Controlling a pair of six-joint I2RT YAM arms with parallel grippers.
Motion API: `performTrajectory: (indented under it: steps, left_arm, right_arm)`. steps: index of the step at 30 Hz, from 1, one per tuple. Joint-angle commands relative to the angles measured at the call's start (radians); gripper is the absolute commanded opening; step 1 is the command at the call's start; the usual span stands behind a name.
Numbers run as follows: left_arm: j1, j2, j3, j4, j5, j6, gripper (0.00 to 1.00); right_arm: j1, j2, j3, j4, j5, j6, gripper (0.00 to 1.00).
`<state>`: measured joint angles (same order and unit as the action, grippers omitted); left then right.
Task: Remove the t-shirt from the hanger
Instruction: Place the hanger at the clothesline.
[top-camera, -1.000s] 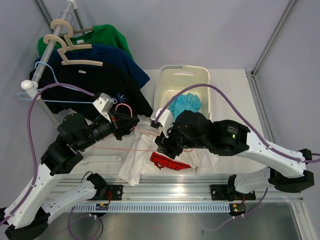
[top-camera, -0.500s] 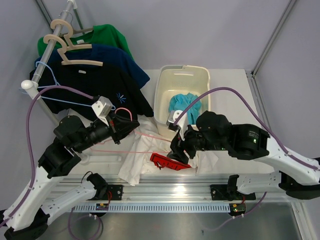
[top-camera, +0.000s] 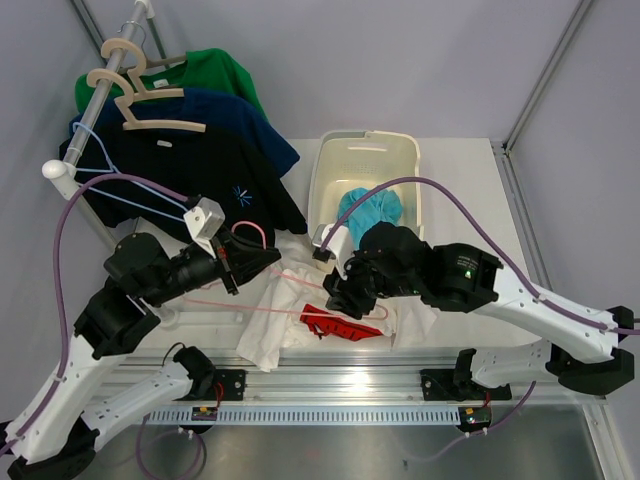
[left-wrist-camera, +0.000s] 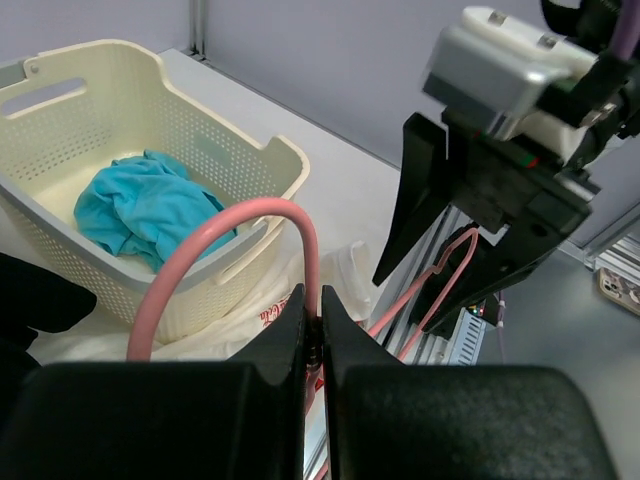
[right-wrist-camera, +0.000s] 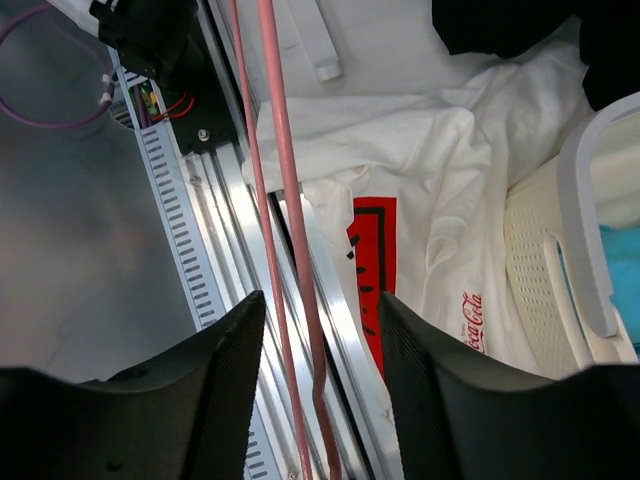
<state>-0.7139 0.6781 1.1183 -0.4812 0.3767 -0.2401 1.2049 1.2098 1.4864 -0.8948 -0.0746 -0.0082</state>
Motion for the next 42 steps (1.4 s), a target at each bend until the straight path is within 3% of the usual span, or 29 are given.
performTrajectory:
  steps: [1,4,6,11,12,13,14,16,22,29,36,42]
  left_arm:
    - [0.002,-0.018,0.006,0.033,0.053,0.012,0.0]
    - [0.002,-0.025,0.006,0.033,0.051,0.01,0.0]
    - [0.002,-0.025,0.009,0.033,0.048,0.009,0.0]
    - [0.002,-0.006,0.034,0.032,0.047,0.002,0.0]
    - [0.002,-0.003,0.038,0.033,0.036,-0.001,0.06]
    - [0.002,-0.003,0.043,0.032,0.01,-0.002,0.18]
    - [0.002,-0.002,0.054,0.032,-0.004,-0.004,0.47]
    - [0.002,-0.003,0.066,0.032,-0.034,-0.008,0.67]
    - [0.002,-0.012,0.144,0.03,-0.113,-0.034,0.97]
    - [0.002,-0.09,0.233,-0.036,-0.254,-0.059,0.99]
    - [0.002,-0.248,0.244,-0.039,-0.401,-0.085,0.99]
    - [0.002,-0.311,0.195,-0.043,-0.253,-0.053,0.99]
  right_arm:
    - [-0.01,-0.009,-0.014,0.045,-0.05,-0.03,0.42]
    - [-0.015,-0.01,-0.034,0.065,-0.048,-0.019,0.24]
    - [-0.018,-0.006,-0.034,0.063,-0.005,-0.021,0.0]
    - [-0.039,-0.003,-0.012,0.095,0.004,-0.033,0.0]
    - [-0.039,-0.006,0.0,0.1,0.001,-0.033,0.0]
    - [-0.041,-0.015,0.005,0.108,0.001,-0.035,0.0]
    - [-0.041,-0.022,0.003,0.129,0.01,-0.038,0.0]
    - [-0.039,-0.049,0.003,0.157,0.018,-0.044,0.0]
    - [-0.041,-0.11,0.0,0.191,0.061,-0.068,0.0]
    - [-0.062,-0.096,0.107,0.174,0.214,-0.142,0.0]
    - [-0.079,0.013,0.308,0.157,0.203,-0.202,0.0]
    - [-0.151,0.189,0.426,0.223,0.162,-0.242,0.0]
